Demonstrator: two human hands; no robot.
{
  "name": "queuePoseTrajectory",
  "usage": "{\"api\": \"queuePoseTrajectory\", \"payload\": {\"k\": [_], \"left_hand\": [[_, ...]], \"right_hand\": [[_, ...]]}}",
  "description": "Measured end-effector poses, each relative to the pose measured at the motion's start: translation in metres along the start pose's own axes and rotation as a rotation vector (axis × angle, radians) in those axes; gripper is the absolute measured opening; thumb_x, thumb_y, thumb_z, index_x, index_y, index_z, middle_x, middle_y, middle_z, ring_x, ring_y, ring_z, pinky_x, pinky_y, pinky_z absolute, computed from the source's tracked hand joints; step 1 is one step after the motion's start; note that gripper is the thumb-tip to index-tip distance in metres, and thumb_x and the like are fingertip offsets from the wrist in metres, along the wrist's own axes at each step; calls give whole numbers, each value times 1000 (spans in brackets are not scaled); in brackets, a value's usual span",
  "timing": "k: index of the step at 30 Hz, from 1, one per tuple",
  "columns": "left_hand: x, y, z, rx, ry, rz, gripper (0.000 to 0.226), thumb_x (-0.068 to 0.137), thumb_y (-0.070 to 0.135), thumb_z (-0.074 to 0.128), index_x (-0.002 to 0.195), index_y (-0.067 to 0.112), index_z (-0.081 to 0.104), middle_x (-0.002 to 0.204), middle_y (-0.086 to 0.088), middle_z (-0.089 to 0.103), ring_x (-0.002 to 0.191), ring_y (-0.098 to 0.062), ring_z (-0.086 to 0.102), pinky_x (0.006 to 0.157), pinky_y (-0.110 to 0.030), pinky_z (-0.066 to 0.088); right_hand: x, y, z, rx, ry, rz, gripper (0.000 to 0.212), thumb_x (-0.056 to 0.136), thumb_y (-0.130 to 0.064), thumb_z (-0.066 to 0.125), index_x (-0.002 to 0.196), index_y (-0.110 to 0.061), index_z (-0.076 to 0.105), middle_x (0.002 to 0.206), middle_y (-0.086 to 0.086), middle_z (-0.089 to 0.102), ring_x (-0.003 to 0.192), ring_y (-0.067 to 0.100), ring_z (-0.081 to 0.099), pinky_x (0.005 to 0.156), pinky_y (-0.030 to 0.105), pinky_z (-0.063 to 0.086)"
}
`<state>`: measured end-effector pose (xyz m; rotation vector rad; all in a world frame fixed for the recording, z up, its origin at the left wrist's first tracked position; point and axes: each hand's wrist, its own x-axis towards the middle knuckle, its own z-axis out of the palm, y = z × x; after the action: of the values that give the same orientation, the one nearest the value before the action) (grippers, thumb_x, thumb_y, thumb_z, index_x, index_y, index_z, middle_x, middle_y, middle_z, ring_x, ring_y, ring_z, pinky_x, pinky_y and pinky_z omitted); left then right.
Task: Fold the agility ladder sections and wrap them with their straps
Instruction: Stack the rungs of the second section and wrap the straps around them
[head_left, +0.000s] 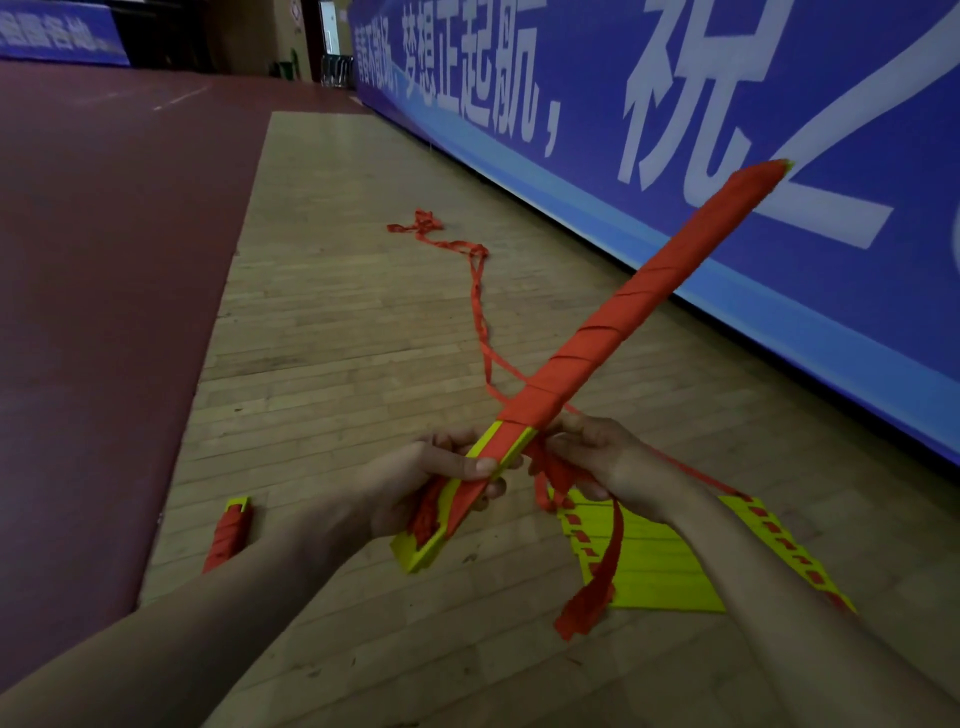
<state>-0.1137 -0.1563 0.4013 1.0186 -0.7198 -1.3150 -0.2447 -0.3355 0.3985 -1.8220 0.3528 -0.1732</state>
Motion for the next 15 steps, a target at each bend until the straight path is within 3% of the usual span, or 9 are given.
{"api": "queuePoseTrajectory", "payload": {"k": [2,9,13,15], "left_hand": [[2,-1,3,-32,-30,27,31,67,1,68,99,4,67,84,-5,68,66,-13,62,58,-20,52],[8,-2,-1,15,125,57,30,73,7,68,103,12,70,86,-7,65,74,-14,62,63,-21,50],[8,-2,0,149,244,115,28,76,-1,69,101,10,69,84,-9,68,70,-13,64,59,-20,50],[7,-1,6,238,291,145,28,79,-5,67,105,5,66,84,-8,69,66,-12,65,57,-20,50]], "right_hand": [[0,-1,3,-22,-11,-9,19,100,-6,42,110,-3,58,78,4,71,34,8,33,35,16,28],[-2,-10,9,325,-19,30,13,94,-5,49,98,-6,62,69,2,62,41,9,47,40,20,36],[0,-20,11,389,33,43,20,94,1,43,79,-5,53,69,5,54,38,3,31,38,17,19],[0,-20,10,348,92,48,19,94,-5,49,75,-7,54,66,4,55,37,4,29,37,17,17]]}}
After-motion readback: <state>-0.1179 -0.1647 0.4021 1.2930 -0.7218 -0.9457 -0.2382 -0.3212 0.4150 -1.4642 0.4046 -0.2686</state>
